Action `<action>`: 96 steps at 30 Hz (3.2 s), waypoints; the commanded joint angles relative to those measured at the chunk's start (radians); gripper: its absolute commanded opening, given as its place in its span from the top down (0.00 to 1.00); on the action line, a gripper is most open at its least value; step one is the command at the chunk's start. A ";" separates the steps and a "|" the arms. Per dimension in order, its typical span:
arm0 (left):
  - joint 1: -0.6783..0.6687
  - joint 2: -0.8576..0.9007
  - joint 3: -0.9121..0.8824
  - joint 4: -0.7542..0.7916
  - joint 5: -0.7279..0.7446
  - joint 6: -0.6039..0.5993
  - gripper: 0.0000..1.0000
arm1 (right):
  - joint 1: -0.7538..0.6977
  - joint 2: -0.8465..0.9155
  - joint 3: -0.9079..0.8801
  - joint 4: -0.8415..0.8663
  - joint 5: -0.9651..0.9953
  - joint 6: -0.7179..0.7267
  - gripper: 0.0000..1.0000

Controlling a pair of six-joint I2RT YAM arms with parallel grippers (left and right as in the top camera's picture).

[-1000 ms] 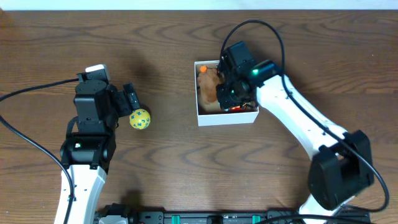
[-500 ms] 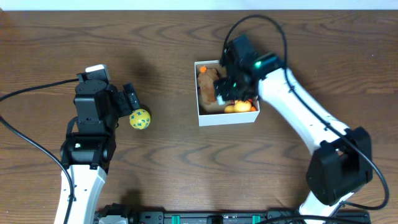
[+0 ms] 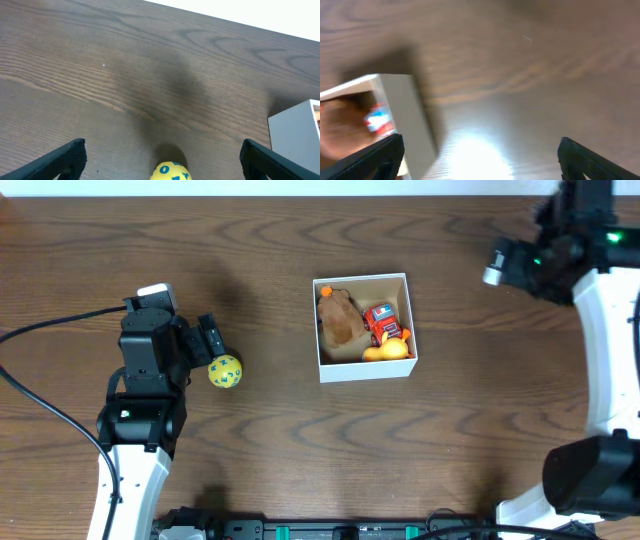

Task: Pack container
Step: 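Carry the rubber duck into the box and release it, then grasp the yellow lettered ball with the left gripper and lift, then carry the yellow ball into the box and release it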

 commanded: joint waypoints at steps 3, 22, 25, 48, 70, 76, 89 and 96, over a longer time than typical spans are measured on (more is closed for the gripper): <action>0.002 0.002 0.023 -0.003 0.080 -0.013 0.02 | -0.105 0.009 -0.196 0.054 0.003 -0.006 0.01; 0.002 0.524 0.025 -0.154 0.235 -0.125 0.02 | -0.142 0.009 -0.385 0.116 -0.016 -0.006 0.01; 0.002 0.578 0.025 -0.163 0.235 -0.126 0.02 | -0.142 0.009 -0.385 0.114 -0.016 -0.006 0.01; 0.002 0.597 0.025 -0.027 0.224 -0.125 0.35 | -0.142 0.009 -0.385 0.114 -0.016 -0.010 0.01; -0.258 0.412 0.469 -0.055 0.224 -0.064 0.71 | -0.142 0.009 -0.385 0.121 -0.016 -0.013 0.01; -0.433 0.507 0.474 0.121 0.224 -0.018 0.71 | -0.142 0.009 -0.385 0.120 -0.016 -0.013 0.01; -0.539 0.822 0.474 0.412 0.224 -0.019 0.42 | -0.142 0.009 -0.385 0.105 -0.016 -0.018 0.01; -0.519 0.801 0.475 0.422 0.224 -0.019 0.14 | -0.142 0.009 -0.385 0.104 -0.016 -0.018 0.01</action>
